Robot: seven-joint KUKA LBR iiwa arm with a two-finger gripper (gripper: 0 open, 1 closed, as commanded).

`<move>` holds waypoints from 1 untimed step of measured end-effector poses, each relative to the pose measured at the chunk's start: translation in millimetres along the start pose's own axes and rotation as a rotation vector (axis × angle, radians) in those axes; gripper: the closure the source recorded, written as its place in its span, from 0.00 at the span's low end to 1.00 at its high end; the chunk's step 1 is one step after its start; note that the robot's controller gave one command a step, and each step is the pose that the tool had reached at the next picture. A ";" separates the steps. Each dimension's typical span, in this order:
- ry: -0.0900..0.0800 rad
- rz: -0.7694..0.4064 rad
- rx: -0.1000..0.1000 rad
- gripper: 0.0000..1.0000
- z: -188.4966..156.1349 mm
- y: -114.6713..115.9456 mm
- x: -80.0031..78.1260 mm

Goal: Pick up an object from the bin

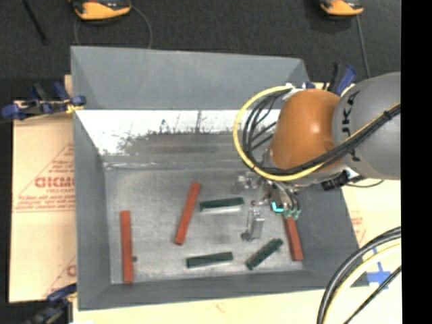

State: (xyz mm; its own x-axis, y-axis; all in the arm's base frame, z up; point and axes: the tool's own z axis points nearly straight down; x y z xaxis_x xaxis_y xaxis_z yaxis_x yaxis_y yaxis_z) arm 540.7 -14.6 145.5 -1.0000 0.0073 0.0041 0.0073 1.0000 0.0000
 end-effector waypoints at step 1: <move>-0.006 -0.133 0.001 0.00 78.2 7.4 -39.0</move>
Offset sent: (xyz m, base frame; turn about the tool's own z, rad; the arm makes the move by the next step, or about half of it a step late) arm 0.0381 0.0074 -0.0755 -0.1324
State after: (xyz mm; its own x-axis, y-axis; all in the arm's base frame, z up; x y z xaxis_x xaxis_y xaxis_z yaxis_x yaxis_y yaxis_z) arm 579.5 -7.5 67.2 -0.9921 -0.1253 -0.0020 -0.1253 0.9921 -0.0004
